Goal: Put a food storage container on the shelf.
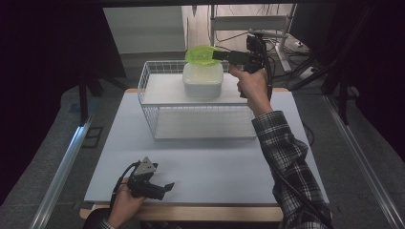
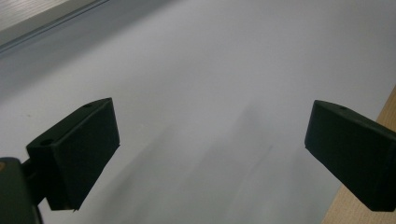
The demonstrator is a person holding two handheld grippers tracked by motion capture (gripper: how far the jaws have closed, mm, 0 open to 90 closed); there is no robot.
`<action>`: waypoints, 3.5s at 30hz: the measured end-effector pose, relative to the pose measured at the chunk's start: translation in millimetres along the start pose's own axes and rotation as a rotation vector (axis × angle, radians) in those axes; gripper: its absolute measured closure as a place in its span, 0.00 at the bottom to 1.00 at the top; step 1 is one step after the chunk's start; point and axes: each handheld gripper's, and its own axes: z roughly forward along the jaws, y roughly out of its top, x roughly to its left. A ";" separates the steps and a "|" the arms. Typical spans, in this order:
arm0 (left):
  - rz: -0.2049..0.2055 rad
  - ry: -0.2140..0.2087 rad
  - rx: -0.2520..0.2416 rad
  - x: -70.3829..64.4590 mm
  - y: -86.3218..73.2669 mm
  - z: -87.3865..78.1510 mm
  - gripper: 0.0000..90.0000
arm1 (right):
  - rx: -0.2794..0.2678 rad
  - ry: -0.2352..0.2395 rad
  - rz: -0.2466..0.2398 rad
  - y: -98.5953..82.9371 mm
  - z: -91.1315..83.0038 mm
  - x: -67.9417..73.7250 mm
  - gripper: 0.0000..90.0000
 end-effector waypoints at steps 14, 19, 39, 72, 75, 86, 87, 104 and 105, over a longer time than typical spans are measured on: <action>-0.005 0.003 0.005 -0.2 0.4 0.1 0.03 | 0.047 0.031 -0.152 -32.7 -17.8 0.8 0.10; -0.010 -0.006 0.002 -0.3 0.7 -0.4 0.04 | 0.054 0.013 -0.221 -43.6 -23.9 3.8 0.09; -0.010 -0.006 -0.008 0.0 -0.1 0.2 0.04 | 0.094 0.010 -0.341 -81.5 -31.8 -0.9 0.06; -0.008 -0.005 0.001 0.6 -0.4 0.6 0.04 | 0.159 0.022 -0.481 -155.5 -31.9 -18.8 0.05; -0.006 -0.005 0.003 0.5 -0.4 0.7 0.04 | 0.158 0.015 -0.489 -163.2 -32.3 -22.6 0.04; -0.004 -0.012 0.006 -0.4 -0.3 0.9 0.04 | 0.210 -0.028 -0.521 -188.9 -34.6 -31.3 0.00; -0.003 -0.012 0.006 -0.6 -0.3 0.9 0.04 | 0.211 -0.030 -0.522 -190.9 -35.2 -31.8 0.00; -0.003 -0.018 0.004 -1.3 -0.3 1.2 0.04 | 0.251 -0.068 -0.552 -225.7 -43.6 -41.6 0.00; -0.003 -0.018 0.004 -1.3 -0.3 1.3 0.04 | 0.255 -0.070 -0.549 -227.6 -44.4 -42.6 0.00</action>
